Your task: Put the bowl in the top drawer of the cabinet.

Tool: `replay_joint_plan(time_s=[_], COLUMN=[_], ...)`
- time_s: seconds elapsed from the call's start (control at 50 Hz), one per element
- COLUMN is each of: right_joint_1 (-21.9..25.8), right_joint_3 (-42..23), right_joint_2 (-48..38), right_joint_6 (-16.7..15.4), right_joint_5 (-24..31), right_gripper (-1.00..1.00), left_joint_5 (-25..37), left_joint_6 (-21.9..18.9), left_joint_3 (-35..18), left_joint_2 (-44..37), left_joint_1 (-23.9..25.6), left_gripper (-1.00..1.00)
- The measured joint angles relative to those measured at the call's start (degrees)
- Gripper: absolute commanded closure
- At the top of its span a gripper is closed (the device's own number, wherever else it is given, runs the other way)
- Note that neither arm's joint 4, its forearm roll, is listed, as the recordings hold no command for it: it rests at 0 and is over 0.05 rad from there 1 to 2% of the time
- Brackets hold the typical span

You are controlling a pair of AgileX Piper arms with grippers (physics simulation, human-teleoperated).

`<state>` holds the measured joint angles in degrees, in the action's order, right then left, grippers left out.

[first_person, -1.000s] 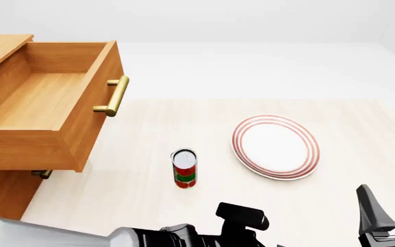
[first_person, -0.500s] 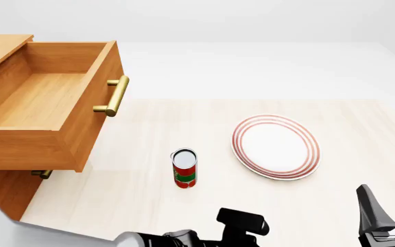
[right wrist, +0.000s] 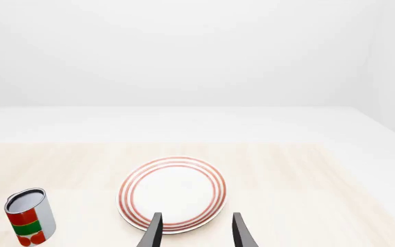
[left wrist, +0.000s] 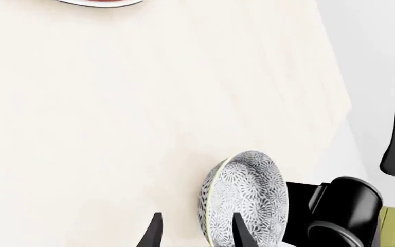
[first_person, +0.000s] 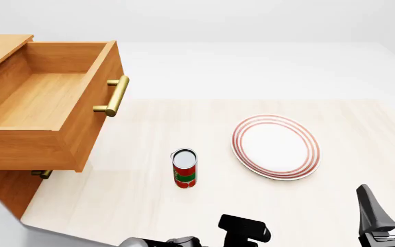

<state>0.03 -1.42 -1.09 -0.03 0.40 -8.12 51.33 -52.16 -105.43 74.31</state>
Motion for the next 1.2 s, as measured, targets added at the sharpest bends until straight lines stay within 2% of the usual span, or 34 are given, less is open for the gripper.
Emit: replay_joint_plan(time_s=[1.2], right_joint_1=[0.0], right_joint_3=[0.0], right_joint_2=[0.0], right_joint_6=[0.0], right_joint_5=[0.0], right_gripper=[-1.0], left_joint_5=[-2.33], left_joint_6=[1.41], left_joint_3=[0.02], left_joint_2=[-2.61], left_joint_1=[1.1], left_gripper=[-1.0])
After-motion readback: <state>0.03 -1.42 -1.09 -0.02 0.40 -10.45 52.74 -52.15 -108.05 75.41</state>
